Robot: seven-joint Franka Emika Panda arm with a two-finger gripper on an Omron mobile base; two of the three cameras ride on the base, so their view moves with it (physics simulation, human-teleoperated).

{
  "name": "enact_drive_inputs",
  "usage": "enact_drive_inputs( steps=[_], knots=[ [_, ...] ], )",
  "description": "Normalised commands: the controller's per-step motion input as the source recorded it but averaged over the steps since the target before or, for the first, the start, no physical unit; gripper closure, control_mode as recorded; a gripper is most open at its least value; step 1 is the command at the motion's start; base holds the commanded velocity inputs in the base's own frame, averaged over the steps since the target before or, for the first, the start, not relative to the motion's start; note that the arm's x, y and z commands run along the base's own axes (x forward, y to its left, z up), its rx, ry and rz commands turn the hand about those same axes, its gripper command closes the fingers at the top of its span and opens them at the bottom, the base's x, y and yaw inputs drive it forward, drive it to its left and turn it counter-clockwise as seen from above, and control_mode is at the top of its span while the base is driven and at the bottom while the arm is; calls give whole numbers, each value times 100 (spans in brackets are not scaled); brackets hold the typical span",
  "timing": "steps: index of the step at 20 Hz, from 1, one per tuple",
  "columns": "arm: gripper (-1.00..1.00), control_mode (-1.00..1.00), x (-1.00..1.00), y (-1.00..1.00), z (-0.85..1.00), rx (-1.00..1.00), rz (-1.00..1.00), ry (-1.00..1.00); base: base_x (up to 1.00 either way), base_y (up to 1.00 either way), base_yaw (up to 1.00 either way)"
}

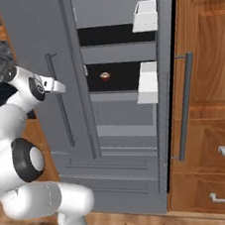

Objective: Take the cupcakes from the fridge and place them on the empty tray on the dining counter.

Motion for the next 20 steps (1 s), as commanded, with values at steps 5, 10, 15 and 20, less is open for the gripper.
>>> enact_drive_inputs(
  steps=[5, 10, 15, 20],
  knots=[
    [100, -100, -95, 100, -25, 0, -15, 0, 0, 0, 0],
    [100, -100, -85, 100, -21, 0, -18, 1, 0, 0, 0],
    [100, -100, -52, 100, -12, 0, -11, 16, 0, 0, 0],
    [-100, -100, -61, 66, 6, 0, -10, 15, 0, 0, 0]
  ],
)
